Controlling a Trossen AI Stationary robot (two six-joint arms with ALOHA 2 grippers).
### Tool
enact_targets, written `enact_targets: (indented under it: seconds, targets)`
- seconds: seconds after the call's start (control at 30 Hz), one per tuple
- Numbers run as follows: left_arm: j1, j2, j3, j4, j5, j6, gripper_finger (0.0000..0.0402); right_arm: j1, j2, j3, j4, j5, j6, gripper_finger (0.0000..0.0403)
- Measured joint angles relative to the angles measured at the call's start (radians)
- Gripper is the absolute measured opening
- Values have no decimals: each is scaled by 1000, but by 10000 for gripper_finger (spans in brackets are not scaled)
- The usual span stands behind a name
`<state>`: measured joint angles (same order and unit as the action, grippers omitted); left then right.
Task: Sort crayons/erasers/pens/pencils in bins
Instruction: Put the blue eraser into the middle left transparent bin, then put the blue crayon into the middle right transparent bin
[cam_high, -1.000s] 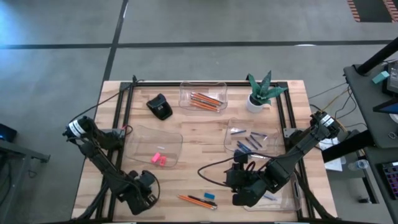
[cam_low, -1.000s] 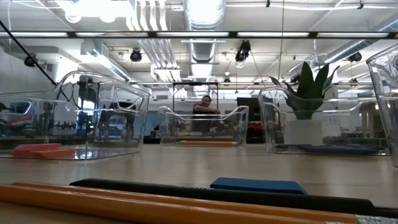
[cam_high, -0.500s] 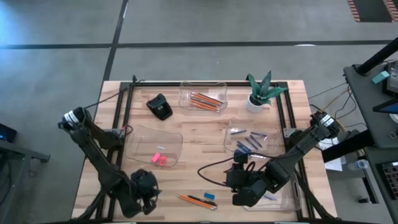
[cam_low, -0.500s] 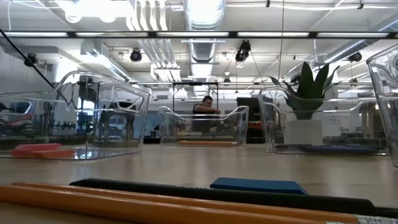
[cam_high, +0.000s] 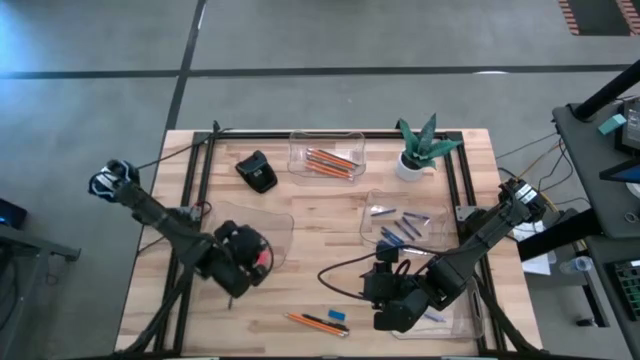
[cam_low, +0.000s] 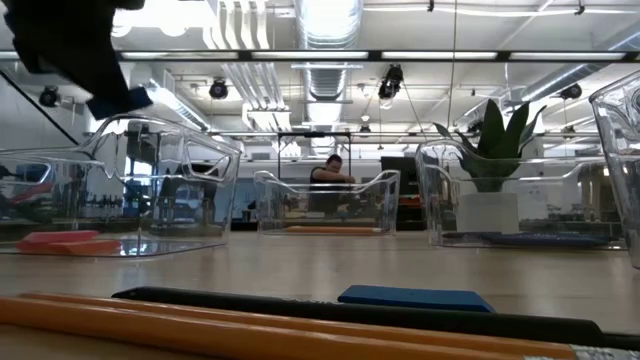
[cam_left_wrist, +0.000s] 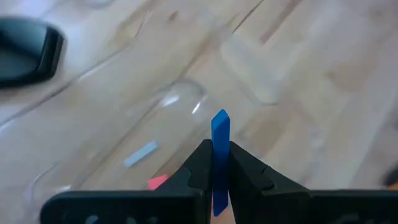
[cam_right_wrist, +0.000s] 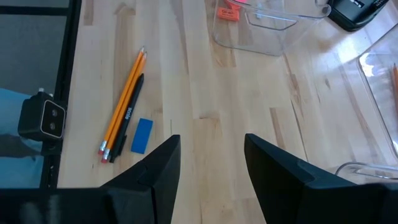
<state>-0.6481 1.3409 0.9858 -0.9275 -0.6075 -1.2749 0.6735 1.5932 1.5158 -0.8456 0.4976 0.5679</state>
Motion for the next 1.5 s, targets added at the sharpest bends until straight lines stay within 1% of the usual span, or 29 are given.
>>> enact_targets:
  seconds: [0.13,0.27,0.4,0.53,0.67,0.77,0.9,1.0,1.1,1.27,1.37,1.5]
  targets:
    - [54,19,-45,3,89,-2,21,0,0,0,0,0,0,171]
    - [77,37,-68,9,125,-46,30,0,0,0,0,0,0,171]
    - [79,32,-72,2,119,-116,60,0,0,0,0,0,0,171]
    - [79,18,-72,2,117,-141,114,0,0,0,0,0,0,171]
    - [79,10,-71,3,115,-115,164,0,0,0,0,0,0,171]
    - [79,-4,-61,3,100,-99,180,0,0,0,-1,0,0,171]
    - [71,-31,-24,3,90,-98,182,0,0,0,0,0,0,171]
    - [33,-48,21,10,103,-140,182,0,0,0,0,0,0,171]
    - [-45,-36,69,11,120,-212,182,0,0,0,0,0,0,171]
    - [-197,27,111,-7,138,-466,183,0,0,0,0,0,0,171]
    - [-276,74,125,-33,188,-611,183,0,0,0,0,0,0,171]
    - [-345,130,146,-59,274,-772,183,0,0,0,0,0,0,171]
